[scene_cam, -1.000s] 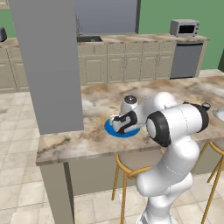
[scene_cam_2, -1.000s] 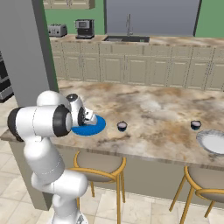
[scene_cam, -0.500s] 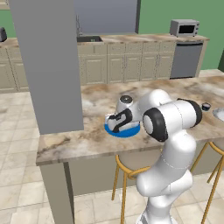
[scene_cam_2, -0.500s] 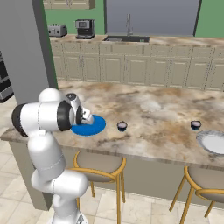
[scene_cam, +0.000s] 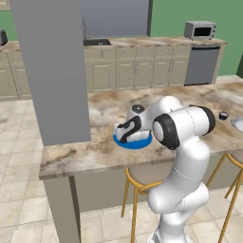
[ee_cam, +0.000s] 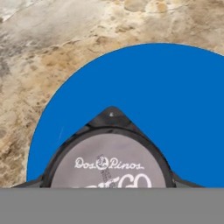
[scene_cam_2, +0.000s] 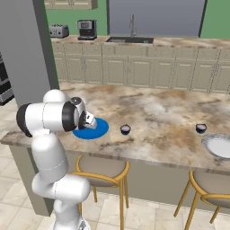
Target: Place two yogurt containers on each plate.
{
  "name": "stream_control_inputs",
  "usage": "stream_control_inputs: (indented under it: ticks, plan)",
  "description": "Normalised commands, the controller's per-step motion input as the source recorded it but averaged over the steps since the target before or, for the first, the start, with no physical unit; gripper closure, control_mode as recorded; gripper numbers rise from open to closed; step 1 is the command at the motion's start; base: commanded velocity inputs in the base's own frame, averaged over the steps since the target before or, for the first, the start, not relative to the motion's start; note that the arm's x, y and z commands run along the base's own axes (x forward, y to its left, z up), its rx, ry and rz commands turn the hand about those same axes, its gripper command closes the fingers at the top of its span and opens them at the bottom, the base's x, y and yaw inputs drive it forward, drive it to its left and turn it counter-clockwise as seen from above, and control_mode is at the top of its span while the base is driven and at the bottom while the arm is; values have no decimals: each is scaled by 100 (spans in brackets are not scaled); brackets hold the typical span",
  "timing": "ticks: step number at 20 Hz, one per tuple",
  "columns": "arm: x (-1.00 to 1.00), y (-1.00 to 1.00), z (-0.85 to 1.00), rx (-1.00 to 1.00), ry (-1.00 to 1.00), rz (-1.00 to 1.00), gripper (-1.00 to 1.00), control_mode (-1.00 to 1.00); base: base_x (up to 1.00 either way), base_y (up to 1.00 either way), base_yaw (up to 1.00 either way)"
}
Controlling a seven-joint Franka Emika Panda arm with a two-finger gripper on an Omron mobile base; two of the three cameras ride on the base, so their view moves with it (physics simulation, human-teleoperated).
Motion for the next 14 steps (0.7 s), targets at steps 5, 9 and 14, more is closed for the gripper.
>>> stream_control_inputs:
  ticks: [5, 9, 14]
  plan:
    - [0, 0, 0, 0, 0, 0, -100, -100, 0, 0, 0]
    - [0, 0, 0, 0, 0, 0, -100, -100, 0, 0, 0]
    - [-1, 0, 20, 0, 0, 0, -100, -100, 0, 0, 0]
